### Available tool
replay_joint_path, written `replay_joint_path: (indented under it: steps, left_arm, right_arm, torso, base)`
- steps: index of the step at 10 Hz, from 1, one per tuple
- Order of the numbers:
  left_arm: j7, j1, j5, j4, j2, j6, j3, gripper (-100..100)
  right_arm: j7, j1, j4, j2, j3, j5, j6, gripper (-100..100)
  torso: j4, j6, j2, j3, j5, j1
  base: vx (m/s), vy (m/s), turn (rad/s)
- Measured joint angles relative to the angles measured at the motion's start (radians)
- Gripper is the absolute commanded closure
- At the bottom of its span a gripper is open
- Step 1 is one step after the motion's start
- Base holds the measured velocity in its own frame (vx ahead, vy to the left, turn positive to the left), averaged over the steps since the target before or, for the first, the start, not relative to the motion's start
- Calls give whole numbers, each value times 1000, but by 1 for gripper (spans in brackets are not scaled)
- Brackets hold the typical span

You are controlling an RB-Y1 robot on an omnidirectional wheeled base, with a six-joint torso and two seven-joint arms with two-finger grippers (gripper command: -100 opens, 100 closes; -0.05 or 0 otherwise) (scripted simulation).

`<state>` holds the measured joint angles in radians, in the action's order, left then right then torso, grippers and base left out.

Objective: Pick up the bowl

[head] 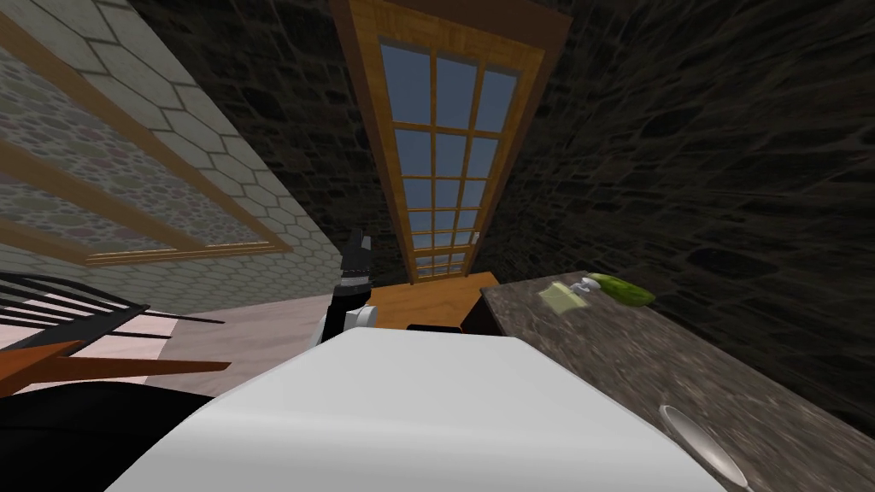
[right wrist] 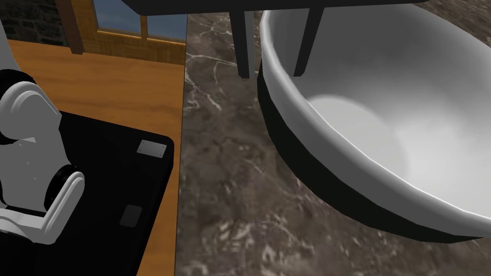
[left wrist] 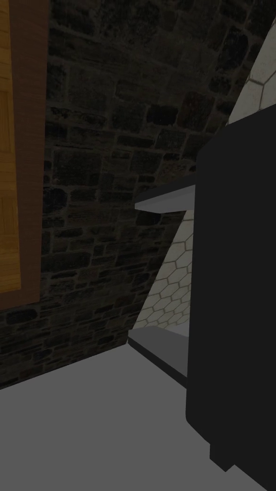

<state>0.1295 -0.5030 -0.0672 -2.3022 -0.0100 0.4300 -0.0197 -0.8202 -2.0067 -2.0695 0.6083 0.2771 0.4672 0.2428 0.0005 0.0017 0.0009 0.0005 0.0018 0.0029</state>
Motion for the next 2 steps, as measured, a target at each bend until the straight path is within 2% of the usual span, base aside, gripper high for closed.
replay_joint_path:
  steps: [1,2]
  left_arm:
    - [0,0,0,0,0,0,0,0]
    - [0,0,0,0,0,0,0,0]
  right_arm:
    - [-1,-22,-20,0,10,-3,2,100]
    - [-1,-24,-22,0,11,-4,3,0]
  torso:
    - [0,0,0,0,0,0]
    - [0,0,-1,0,0,0]
  base:
    - [-7,-3,-7]
    - [0,0,0]
